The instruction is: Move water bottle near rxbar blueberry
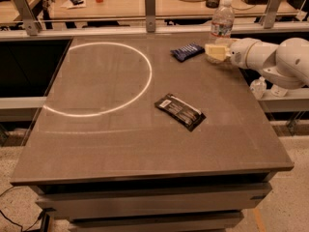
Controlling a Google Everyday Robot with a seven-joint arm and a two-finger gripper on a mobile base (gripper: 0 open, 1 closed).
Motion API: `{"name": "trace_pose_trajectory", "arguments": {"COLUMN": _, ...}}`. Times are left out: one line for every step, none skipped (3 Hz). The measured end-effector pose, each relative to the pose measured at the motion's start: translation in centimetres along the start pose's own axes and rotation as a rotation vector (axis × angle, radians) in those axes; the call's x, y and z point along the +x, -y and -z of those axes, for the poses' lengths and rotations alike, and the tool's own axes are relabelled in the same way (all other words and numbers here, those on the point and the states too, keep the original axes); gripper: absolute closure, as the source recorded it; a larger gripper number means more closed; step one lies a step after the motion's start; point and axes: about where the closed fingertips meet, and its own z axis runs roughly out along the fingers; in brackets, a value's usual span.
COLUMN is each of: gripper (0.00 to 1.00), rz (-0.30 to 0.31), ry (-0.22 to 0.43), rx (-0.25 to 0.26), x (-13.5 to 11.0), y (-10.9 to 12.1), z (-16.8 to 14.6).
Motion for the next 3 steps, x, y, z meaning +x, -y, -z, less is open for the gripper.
{"name": "trace_pose_trajectory", "arguments": {"gripper": 1.0, "rz": -0.011, "ry": -0.001, "rx": -0.015, "x": 0.17, "y": -0.16, "z": -1.83}}
{"name": "trace_pose_trajectory", "arguments": {"gripper": 1.0, "rz": -0.013, "ry": 0.0, "rx": -0.018, "x": 0.08, "y": -0.21, "z": -2.02}}
{"name": "trace_pose_trajectory", "arguments": {"gripper": 0.84, "rz": -0.013, "ry": 0.0, "rx": -0.018, "x": -0.07, "y": -0.21, "z": -1.99}}
